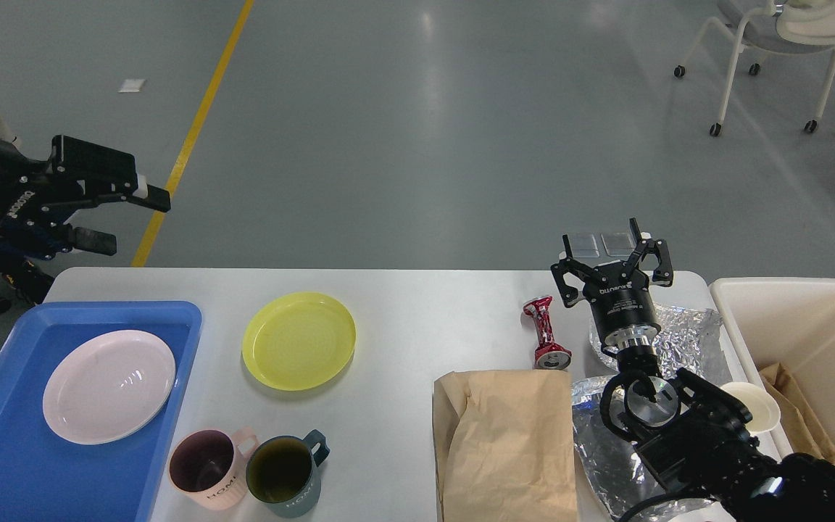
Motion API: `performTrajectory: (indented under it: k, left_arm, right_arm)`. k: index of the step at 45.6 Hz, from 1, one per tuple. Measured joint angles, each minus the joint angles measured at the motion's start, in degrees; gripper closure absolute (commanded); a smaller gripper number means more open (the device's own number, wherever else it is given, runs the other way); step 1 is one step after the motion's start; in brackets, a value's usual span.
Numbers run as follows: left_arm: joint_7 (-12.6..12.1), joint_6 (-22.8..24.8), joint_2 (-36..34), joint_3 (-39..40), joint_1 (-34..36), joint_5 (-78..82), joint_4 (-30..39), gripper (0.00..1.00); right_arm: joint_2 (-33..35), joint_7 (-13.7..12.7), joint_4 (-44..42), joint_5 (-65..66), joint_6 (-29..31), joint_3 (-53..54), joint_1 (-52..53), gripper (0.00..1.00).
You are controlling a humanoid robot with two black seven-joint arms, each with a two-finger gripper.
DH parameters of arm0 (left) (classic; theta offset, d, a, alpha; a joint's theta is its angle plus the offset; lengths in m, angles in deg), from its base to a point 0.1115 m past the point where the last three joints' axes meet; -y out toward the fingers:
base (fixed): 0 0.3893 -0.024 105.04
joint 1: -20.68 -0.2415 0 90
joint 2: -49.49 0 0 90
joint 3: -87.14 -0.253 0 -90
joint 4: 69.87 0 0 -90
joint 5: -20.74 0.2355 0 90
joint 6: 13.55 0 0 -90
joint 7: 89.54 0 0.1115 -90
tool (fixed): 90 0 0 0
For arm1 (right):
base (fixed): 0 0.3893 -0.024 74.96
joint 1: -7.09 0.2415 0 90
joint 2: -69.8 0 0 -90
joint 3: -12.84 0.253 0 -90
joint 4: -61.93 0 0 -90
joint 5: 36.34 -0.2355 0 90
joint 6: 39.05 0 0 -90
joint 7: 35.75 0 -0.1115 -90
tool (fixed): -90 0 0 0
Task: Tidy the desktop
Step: 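Move the left gripper toward the pink mug near the tray, then lower the left gripper and grasp the pink mug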
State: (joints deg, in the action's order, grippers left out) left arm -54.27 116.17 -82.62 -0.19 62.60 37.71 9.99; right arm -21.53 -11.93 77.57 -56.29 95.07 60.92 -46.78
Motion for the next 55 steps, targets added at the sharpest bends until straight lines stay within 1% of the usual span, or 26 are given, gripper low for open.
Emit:
performTrajectory:
  k: [4,8,12,16,20,25,28,29,30,31,35,42,44,51,55]
  left_arm:
    - [0.0,-3.4,0.4,-0.6,1.0,8.7,4.3,0.0]
    - [-0.6,-9.8,1.1,-0.8,-0.2,16.0,7.5,0.0]
    - [-1.2,-17.1,2.8,-0.8,-4.4,20.1,8.9,0.0]
    - [-0.9,-24.0,5.1,-0.6,-9.3,21.1,9.9,0.0]
    - [-1.0,-27.4,6.0,-0.4,-13.7,21.2,10.4,0.0]
    - [-1.9,-28.5,7.4,-0.1,-18.2,21.2,10.6,0.0]
    - [-4.2,-29.1,8.1,0.4,-20.5,21.2,10.5,0.0]
    - [-7.0,-29.6,8.2,1.4,-22.2,21.2,10.2,0.0]
    - [-8.1,-29.8,8.2,2.0,-22.9,21.3,10.0,0.0]
    - [-10.2,-30.4,8.1,3.5,-24.6,21.6,9.4,0.01]
    - [-13.5,-32.2,8.0,6.9,-28.7,22.9,8.0,0.02]
    - [-16.9,-35.7,8.5,9.1,-33.8,25.9,6.6,0.05]
    - [-17.6,-36.9,8.6,9.2,-35.3,26.5,6.3,0.09]
    - [-18.6,-39.3,9.6,10.2,-38.1,27.7,5.7,0.3]
    - [-19.3,-39.8,10.2,10.4,-38.7,29.0,5.6,0.32]
  right_arm:
    - [0.0,0.0,0.0,0.0,0.0,0.0,0.0,0.0]
    - [0.0,0.0,0.0,0.0,0.0,0.0,0.0,0.0]
    - [0.0,0.0,0.0,0.0,0.0,0.0,0.0,0.0]
    - [0.0,0.0,0.0,0.0,0.0,0.0,0.0,0.0]
    - [0.0,0.0,0.0,0.0,0.0,0.0,0.0,0.0]
    - [0.0,0.0,0.0,0.0,0.0,0.0,0.0,0.0]
    - [0.0,0.0,0.0,0.0,0.0,0.0,0.0,0.0]
    - [0.0,0.0,0.0,0.0,0.0,0.0,0.0,0.0]
    - [0.0,0.0,0.0,0.0,0.0,0.0,0.0,0.0]
    - [0.0,0.0,0.0,0.0,0.0,0.0,0.0,0.0]
    - [0.0,0.0,0.0,0.0,0.0,0.0,0.0,0.0]
    - [0.0,0.0,0.0,0.0,0.0,0.0,0.0,0.0]
    - [0.0,0.0,0.0,0.0,0.1,0.0,0.0,0.0]
    - [0.0,0.0,0.0,0.0,0.1,0.0,0.0,0.0]
    - [0.0,0.0,0.0,0.0,0.1,0.0,0.0,0.0]
